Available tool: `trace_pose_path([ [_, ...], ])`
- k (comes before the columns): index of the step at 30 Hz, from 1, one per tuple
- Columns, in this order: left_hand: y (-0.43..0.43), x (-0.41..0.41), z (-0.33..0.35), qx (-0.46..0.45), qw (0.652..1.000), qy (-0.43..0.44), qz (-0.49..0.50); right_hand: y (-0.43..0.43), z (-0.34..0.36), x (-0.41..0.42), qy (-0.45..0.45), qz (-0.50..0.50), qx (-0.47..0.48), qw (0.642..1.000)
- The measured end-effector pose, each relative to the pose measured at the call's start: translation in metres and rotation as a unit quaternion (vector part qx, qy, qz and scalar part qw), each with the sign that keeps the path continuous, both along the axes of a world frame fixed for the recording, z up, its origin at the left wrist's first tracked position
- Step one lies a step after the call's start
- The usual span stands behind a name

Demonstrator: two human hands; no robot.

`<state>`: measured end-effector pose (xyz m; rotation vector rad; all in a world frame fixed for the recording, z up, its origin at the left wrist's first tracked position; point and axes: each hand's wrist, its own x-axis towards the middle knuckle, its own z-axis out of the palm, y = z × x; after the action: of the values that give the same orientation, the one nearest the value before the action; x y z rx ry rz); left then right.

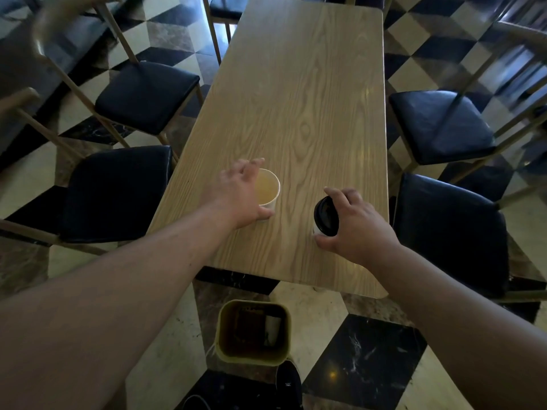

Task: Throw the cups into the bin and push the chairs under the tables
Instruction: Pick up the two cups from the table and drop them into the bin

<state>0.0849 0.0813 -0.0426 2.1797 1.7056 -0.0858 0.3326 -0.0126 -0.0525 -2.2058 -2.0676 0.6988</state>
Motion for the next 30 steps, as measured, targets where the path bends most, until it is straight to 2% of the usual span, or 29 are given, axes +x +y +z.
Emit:
trace_pose_path([
  [13, -0.027, -0.016, -0.005, -0.016, 0.999, -0.040, -0.011, -0.013, 0.000, -0.015, 0.007, 0.014, 0.008, 1.000],
  [30, -0.137, -0.109, -0.027, -0.047, 0.994, -0.102, -0.008, -0.090, -0.001, -0.100, 0.046, 0.086, 0.005, 0.995],
])
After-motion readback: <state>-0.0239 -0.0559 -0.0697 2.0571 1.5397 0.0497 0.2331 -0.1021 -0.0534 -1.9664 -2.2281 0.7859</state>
